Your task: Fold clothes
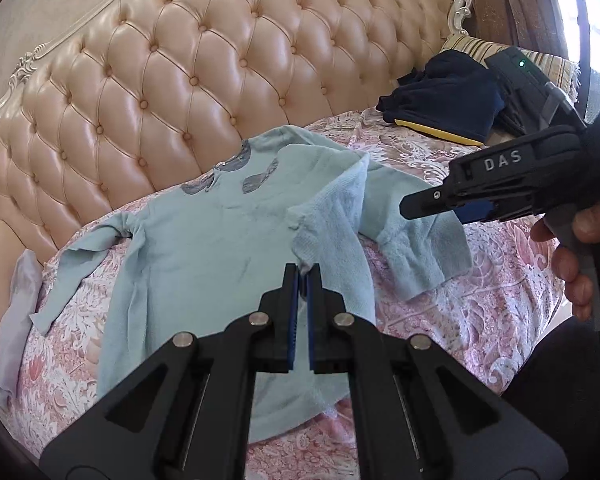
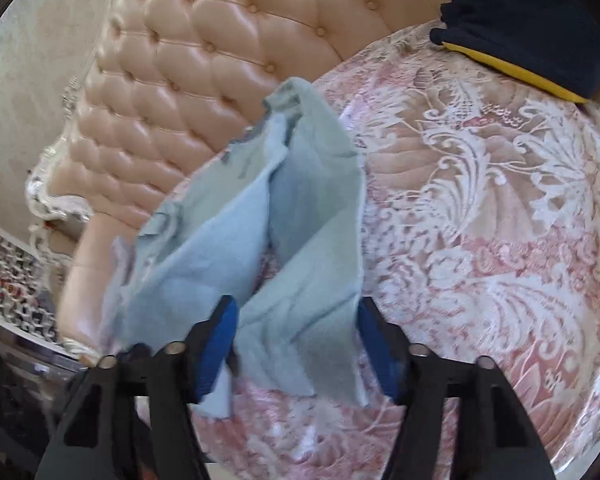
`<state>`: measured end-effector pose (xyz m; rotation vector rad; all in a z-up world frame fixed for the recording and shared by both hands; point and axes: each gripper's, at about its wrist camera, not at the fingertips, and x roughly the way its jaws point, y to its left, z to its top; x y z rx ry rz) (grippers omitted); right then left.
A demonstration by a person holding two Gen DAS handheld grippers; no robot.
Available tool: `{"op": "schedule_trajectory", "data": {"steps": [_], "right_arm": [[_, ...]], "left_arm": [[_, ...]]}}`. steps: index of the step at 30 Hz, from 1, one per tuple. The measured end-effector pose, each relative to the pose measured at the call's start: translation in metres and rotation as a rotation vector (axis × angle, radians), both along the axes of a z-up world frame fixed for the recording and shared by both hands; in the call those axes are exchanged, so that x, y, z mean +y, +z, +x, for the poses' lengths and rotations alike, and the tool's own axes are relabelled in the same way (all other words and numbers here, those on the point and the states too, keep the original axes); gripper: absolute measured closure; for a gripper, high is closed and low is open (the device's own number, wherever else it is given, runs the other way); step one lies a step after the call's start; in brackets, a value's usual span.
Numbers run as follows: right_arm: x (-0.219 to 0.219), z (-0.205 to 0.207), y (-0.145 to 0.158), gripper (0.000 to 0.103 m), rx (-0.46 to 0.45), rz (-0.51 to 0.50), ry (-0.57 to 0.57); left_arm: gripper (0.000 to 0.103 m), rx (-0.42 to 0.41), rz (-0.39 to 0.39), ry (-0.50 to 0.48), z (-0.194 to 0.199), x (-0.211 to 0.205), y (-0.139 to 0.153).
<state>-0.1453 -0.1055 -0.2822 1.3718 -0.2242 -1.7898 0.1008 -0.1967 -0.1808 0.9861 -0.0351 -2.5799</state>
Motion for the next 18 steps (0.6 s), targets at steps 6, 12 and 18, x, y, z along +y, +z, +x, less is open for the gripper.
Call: {"op": "schedule_trajectory", "data": {"steps": [6, 12, 18], "right_arm": [[-0.006, 0.002, 0.006, 0.099, -0.001, -0.029, 0.041], [0.018, -0.029, 0.067, 0.099, 0.114, 0.007, -0.056], [0.040, -0.088, 0.135, 0.099, 0.298, 0.086, -0.119]], "left_arm": [[0.098, 0.007, 0.000, -0.010, -0.001, -0.002, 0.004], [0.098, 0.012, -0.052, -0.123, -0.012, 0.026, 0.018], [0.098, -0.071, -0.088, -0.258, -0.046, 0.070, 0.004]]}}
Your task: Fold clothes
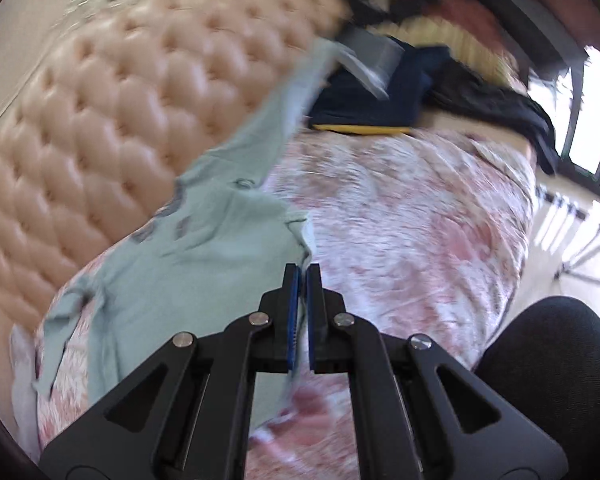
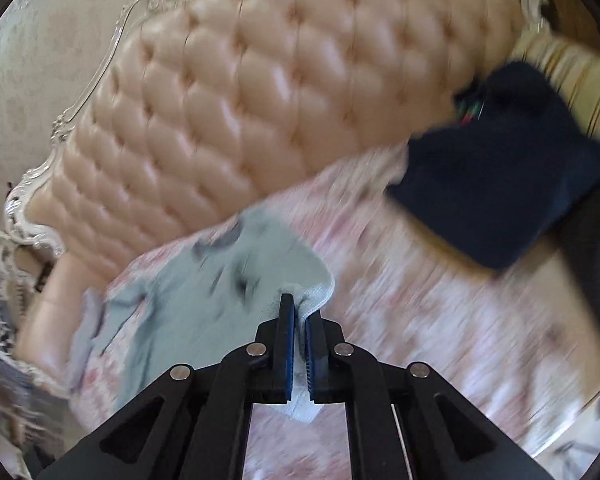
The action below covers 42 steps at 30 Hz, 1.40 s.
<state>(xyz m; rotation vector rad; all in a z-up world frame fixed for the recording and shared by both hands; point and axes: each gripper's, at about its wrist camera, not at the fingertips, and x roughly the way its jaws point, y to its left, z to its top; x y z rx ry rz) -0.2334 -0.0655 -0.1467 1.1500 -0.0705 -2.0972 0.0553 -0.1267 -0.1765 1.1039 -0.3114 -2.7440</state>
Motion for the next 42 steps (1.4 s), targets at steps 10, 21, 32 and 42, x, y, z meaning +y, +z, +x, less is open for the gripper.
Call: {"op": "schedule_trajectory", "data": {"steps": [10, 21, 32, 42], "right_arm": [[-0.041, -0.116, 0.002, 0.099, 0.031, 0.176, -0.069], [-0.004, -0.120, -0.096, 0.080, -0.073, 0.418, -0.229], [0.035, -0.022, -0.059, 0.041, -0.027, 0.301, -0.235], [-0.013, 0.136, -0.093, 0.036, -0.170, 0.026, -0.110]], "left_arm": [[0.042, -0.110, 0.123, -0.082, -0.033, 0.024, -0.026], [0.039, 0.031, 0.510, 0.244, 0.090, -0.126, 0.004], [0.056, 0.066, 0.834, 0.569, 0.219, -0.254, -0.049], [0.063, -0.132, 0.300, 0.375, 0.186, -0.174, -0.055]]}}
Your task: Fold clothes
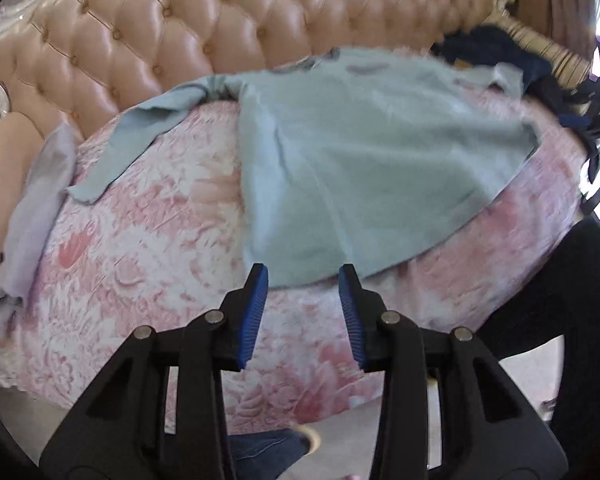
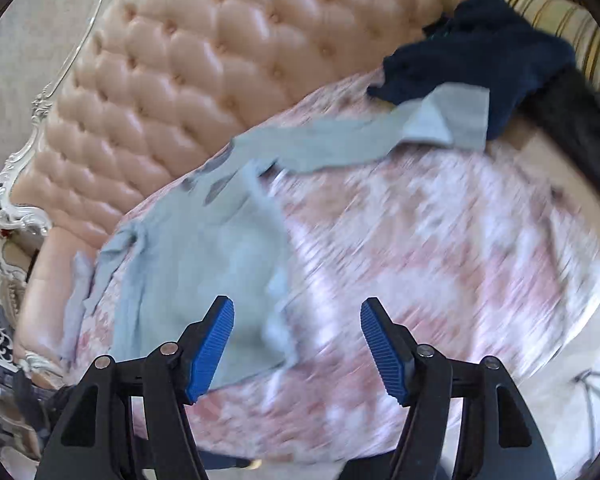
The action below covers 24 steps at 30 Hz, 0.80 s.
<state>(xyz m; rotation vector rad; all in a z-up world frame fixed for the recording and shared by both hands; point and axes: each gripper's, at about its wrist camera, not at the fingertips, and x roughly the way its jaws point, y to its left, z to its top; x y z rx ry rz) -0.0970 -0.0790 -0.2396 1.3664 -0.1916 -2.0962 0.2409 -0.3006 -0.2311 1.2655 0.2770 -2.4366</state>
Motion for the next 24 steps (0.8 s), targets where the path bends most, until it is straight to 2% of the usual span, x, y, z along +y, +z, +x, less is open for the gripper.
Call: {"op": "schedule_trajectory", "data": {"steps": [1, 5, 7, 8, 11, 14, 16, 18, 24], "right_arm": [[-0.003, 0.006, -0.006, 0.036, -0.024, -0.003, 0.011], [0.013, 0.015, -0.024, 0.036, -0.146, -0.087, -0.058], [0.025, 0.011, -0.037, 0.036, -0.227, -0.164, -0.092], [0.027, 0.009, -0.039, 0.036, -0.237, -0.174, -0.100], [0.033, 0.007, -0.044, 0.036, -0.242, -0.178, -0.118], [0.033, 0.003, -0.046, 0.035, -0.246, -0.161, -0.119], [0.032, 0.000, -0.047, 0.034, -0.250, -0.153, -0.105], [0.031, -0.003, -0.048, 0.030, -0.254, -0.144, -0.092], [0.017, -0.011, -0.050, 0.027, -0.237, -0.098, -0.044]], "left_arm": [[0.063, 0.001, 0.045, 0.018, 0.002, -0.005, -0.004], [0.063, 0.181, 0.439, 0.184, 0.030, -0.050, -0.012], [0.063, 0.221, 0.499, 0.252, 0.035, -0.066, -0.019], [0.063, 0.240, 0.525, 0.286, 0.037, -0.074, -0.022], [0.063, 0.234, 0.523, 0.284, 0.028, -0.079, -0.029], [0.070, 0.217, 0.525, 0.276, 0.013, -0.083, -0.035], [0.096, 0.189, 0.540, 0.276, 0.005, -0.082, -0.040], [0.097, 0.200, 0.585, 0.275, 0.004, -0.087, -0.041], [0.098, 0.266, 0.618, 0.278, 0.024, -0.091, -0.016]]}}
